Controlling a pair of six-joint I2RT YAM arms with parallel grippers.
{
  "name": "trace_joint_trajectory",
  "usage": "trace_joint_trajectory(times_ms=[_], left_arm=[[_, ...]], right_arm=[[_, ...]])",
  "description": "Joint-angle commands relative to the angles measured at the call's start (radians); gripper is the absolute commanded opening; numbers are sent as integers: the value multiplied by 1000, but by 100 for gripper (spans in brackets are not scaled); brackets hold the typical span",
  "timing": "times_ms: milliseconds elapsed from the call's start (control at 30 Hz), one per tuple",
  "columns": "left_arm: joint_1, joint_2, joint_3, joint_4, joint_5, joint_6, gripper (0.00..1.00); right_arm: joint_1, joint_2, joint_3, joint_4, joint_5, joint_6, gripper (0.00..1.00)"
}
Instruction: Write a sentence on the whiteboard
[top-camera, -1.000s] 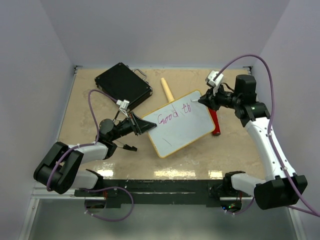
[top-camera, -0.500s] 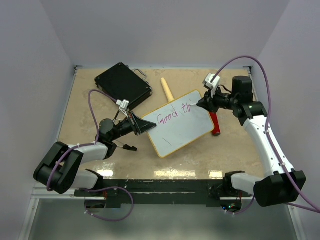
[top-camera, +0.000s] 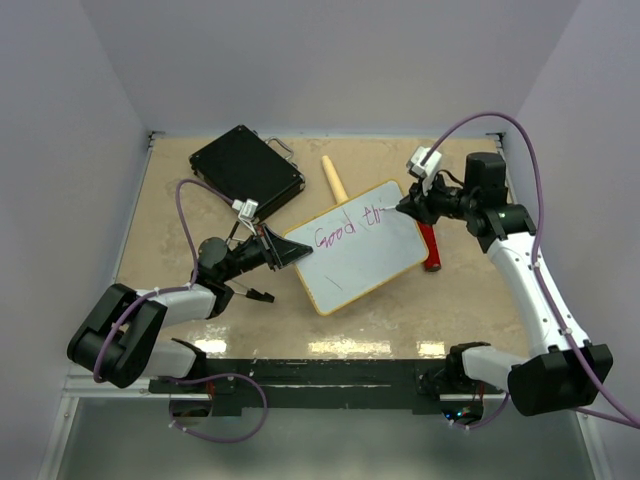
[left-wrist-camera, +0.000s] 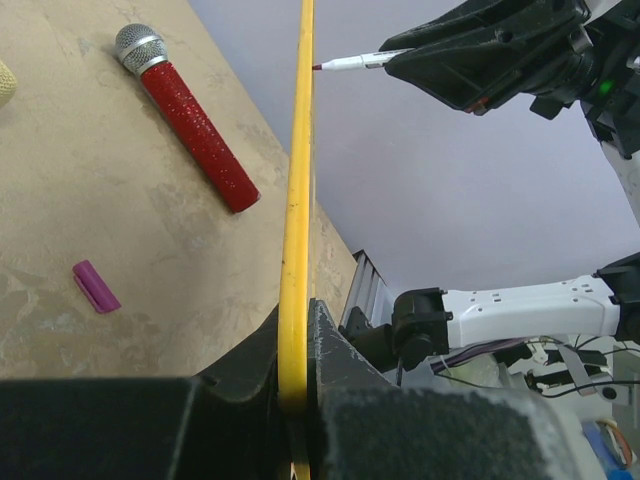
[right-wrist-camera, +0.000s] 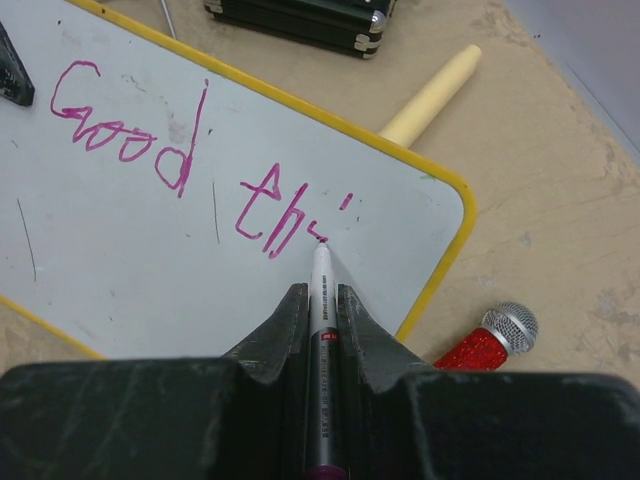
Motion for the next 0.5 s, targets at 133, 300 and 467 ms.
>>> trace_joint_trajectory(times_ms=[133, 300, 467], left_arm=[[2, -21, 13, 172, 4, -18, 0], [2, -20, 15, 172, 4, -18, 0], [2, -18, 13, 170, 4, -18, 0]], right_arm=[[12, 7, 9, -119, -56, -114, 0], [14, 1, 13, -98, 11, -96, 0], [12, -22, 33, 14, 61, -7, 0]])
